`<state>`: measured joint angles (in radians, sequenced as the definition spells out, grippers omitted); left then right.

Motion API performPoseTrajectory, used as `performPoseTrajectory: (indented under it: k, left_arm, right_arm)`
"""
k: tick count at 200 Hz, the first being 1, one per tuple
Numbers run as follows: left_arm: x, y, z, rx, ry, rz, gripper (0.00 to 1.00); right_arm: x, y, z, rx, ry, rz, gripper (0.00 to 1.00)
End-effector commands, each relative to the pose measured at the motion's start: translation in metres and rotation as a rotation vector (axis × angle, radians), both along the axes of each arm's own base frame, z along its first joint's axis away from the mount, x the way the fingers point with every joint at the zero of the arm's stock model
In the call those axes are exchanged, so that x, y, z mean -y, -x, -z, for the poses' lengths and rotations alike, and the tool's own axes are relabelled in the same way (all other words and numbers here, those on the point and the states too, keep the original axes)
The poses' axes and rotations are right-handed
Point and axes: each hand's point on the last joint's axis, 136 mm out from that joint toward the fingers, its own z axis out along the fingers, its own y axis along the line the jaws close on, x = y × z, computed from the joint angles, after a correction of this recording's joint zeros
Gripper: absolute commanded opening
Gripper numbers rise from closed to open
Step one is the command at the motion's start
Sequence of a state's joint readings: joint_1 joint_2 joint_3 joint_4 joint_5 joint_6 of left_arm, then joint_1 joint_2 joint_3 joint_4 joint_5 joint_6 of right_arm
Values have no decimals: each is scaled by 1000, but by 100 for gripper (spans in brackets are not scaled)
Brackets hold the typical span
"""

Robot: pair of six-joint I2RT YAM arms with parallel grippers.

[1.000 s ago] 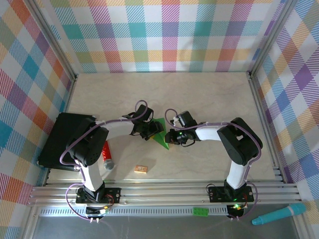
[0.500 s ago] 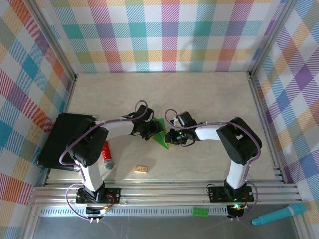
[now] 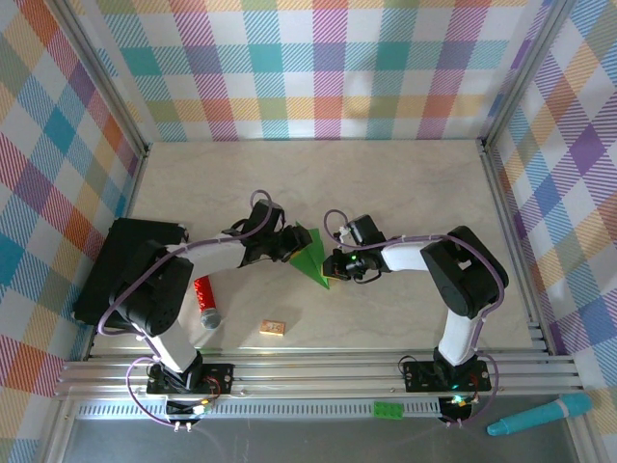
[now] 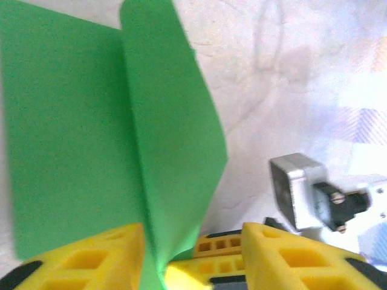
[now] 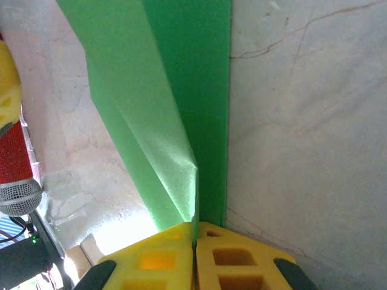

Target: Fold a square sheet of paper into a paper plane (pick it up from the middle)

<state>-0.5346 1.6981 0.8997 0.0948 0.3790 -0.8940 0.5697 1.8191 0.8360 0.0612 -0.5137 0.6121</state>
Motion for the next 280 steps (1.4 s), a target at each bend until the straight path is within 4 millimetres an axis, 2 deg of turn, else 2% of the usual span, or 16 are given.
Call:
performPoseTrajectory:
  k: [1,53,79,102,141,163,180,251,280]
  left_arm:
    - [20,-1,0,11,126,56,38]
    - [34,-5,12,-21,194,83,18]
    - [29,-4,27,-46,164,63,10]
    - [23,-3,35,-55,150,47,6]
    - [20,0,42,-68,141,43,5]
    - [20,0,42,-66,147,47,5]
    - [21,0,40,-64,153,50,5]
    - [20,3,40,-66,161,50,5]
    - [19,4,40,-70,161,48,5]
  right_arm:
    - [6,11,15,-48,32,-31,11]
    - [7,12,16,-56,36,-36,11]
    - [7,12,14,-60,35,-38,12]
    - [9,14,10,-63,32,-44,13]
    - [11,13,-3,-72,-6,-43,19]
    - [10,13,-19,-62,-56,-38,22]
    - [9,17,-23,-75,-70,-50,22]
    - [13,29,-11,-133,-54,-65,22]
    - [14,31,-10,-144,-55,-68,19]
